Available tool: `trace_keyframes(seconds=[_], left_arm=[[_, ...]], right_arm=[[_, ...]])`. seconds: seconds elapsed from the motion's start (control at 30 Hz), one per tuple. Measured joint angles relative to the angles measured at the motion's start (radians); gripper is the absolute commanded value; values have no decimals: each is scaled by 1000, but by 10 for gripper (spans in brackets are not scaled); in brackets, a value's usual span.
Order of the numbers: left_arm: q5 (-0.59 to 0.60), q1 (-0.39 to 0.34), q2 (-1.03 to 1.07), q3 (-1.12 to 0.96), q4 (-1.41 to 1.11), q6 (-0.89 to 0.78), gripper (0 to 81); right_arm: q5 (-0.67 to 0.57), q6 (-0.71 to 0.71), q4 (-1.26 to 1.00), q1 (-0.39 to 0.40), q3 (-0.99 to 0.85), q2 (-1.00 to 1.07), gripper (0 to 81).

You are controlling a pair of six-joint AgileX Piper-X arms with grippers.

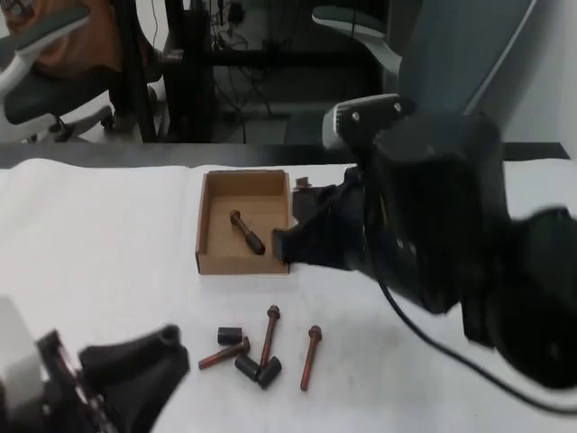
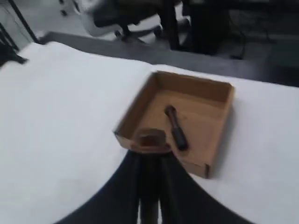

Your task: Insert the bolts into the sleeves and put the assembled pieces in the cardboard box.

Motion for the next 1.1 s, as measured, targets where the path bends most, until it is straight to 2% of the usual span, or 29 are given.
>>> trace_keyframes(seconds=[0.1, 0.27, 0.4, 0.5, 0.6, 0.77, 1.1], left_arm=[[-63, -109, 78, 3, -78, 0, 18], [-237, -312, 267, 3, -265, 0, 18], [-386, -402, 456, 3, -435, -14, 18], [-490, -409, 590, 3, -586, -55, 18], [-530, -382, 719, -7, -715, -109, 18], [-504, -352, 856, -42, -882, -144, 18], [-489, -352, 867, -58, -917, -171, 18]], right_arm=[[-10, 26, -87, 39, 36, -5, 0], [-41, 34, -235, 84, 64, -3, 0], [-53, 55, -298, 117, 64, -3, 6], [-56, 57, -321, 144, 69, -3, 6], [-49, 42, -337, 167, 71, -3, 6], [-37, 15, -342, 179, 86, -5, 6], [-22, -73, -363, 183, 103, -8, 6]])
